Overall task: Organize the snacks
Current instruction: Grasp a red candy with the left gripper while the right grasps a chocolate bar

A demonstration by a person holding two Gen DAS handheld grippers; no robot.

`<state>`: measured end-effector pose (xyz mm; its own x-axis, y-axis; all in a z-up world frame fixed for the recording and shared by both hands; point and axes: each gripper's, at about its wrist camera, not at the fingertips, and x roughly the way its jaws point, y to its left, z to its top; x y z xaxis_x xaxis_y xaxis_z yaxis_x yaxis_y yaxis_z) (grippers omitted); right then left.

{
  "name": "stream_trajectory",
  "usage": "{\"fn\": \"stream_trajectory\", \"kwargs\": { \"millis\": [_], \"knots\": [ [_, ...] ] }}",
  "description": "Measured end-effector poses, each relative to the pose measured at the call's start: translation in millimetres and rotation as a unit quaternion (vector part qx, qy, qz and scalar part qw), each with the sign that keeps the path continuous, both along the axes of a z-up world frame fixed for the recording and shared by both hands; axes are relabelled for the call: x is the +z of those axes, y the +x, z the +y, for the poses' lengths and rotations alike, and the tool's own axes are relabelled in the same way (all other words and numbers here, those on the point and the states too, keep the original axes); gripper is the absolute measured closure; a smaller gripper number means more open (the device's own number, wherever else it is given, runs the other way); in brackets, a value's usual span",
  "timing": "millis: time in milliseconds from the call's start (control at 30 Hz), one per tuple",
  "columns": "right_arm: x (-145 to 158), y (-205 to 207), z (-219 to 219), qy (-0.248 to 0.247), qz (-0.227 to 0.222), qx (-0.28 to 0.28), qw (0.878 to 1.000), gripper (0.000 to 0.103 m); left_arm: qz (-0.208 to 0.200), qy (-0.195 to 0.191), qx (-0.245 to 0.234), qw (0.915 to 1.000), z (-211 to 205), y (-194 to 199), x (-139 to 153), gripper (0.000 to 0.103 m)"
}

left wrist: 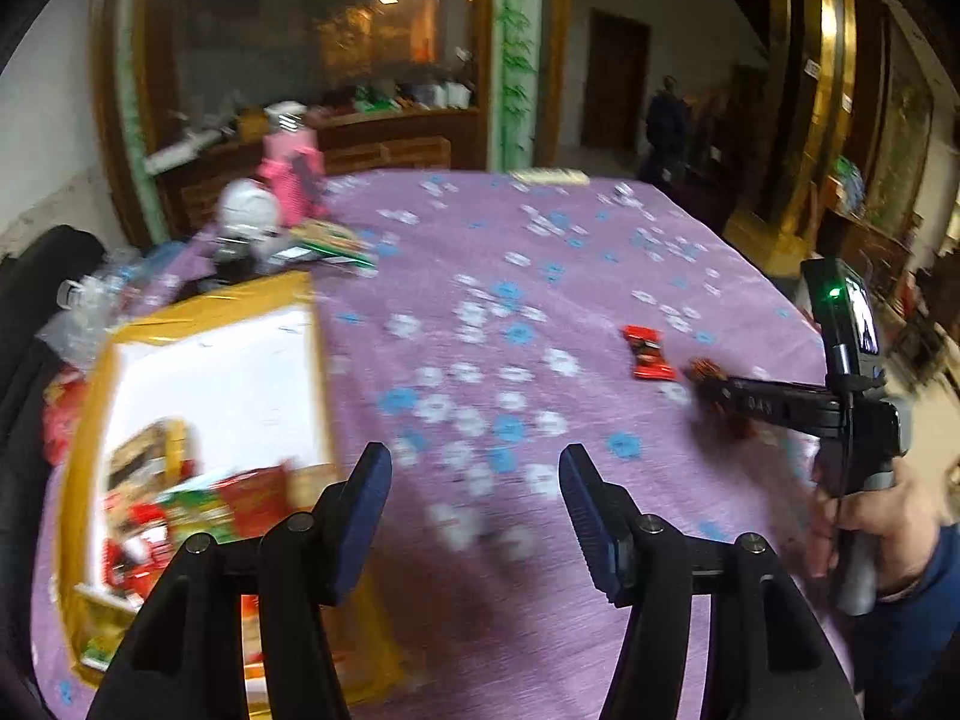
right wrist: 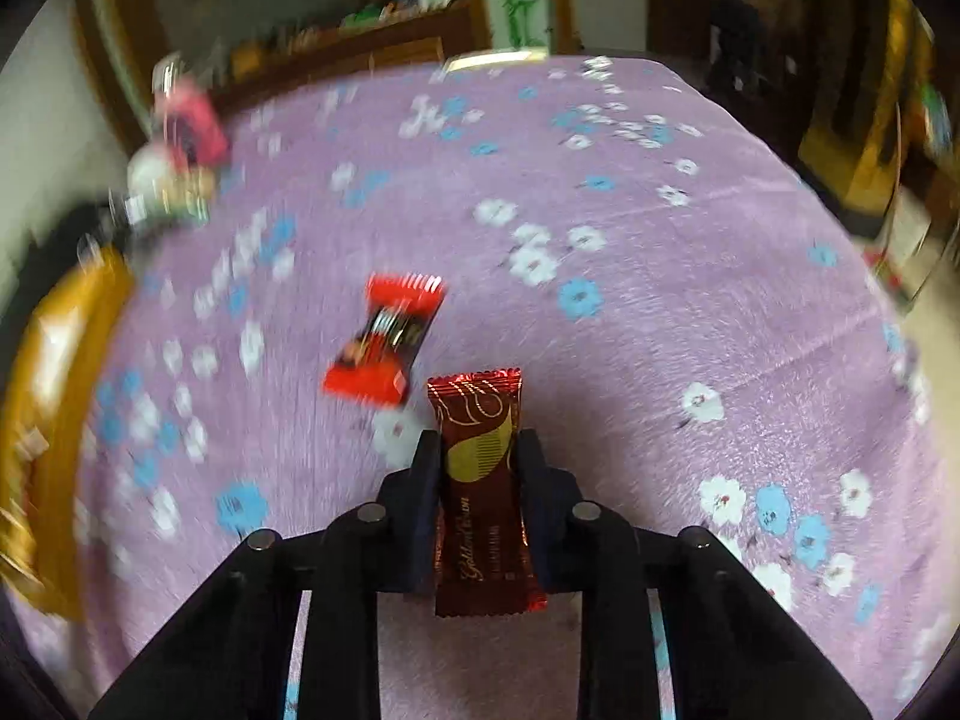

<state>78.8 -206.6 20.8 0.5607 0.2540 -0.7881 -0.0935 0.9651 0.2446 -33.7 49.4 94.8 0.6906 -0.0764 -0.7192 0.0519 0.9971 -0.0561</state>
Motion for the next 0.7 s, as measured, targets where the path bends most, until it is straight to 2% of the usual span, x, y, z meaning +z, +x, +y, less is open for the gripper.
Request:
{"fn": "stream_trajectory", "kwargs": {
  "millis": [100,167,333,533,600,700],
  "knots": [
    [-2.7,4.1,-25.9,0.076,0.002,-0.024,0.997,0.079,0.045,-0.031,-0.033,0.998,-26.2,33.0,-4.0,0.042],
    [3.2,0.7,-41.9,0.106,-0.017,-0.044,0.993,0.079,0.064,-0.038,-0.043,0.9963,-42.2,53.1,-8.1,0.042],
    [7.3,-2.2,-55.1,0.133,-0.033,-0.074,0.988,0.079,0.119,-0.042,-0.053,0.9905,-87.0,116.6,-32.9,0.042],
    [10.8,-1.4,-53.7,0.139,-0.038,-0.063,0.988,0.079,0.148,-0.032,-0.053,0.987,-119.2,159.3,-55.9,0.043],
    [11.2,-0.7,-51.7,0.141,-0.038,-0.061,0.987,0.079,0.149,-0.017,-0.048,0.9875,-126.0,168.0,-62.5,0.043],
    [11.7,-1.6,-52.7,0.143,-0.039,-0.061,0.987,0.079,0.159,-0.014,-0.047,0.986,-130.8,177.8,-72.3,0.053]
  ]
}}
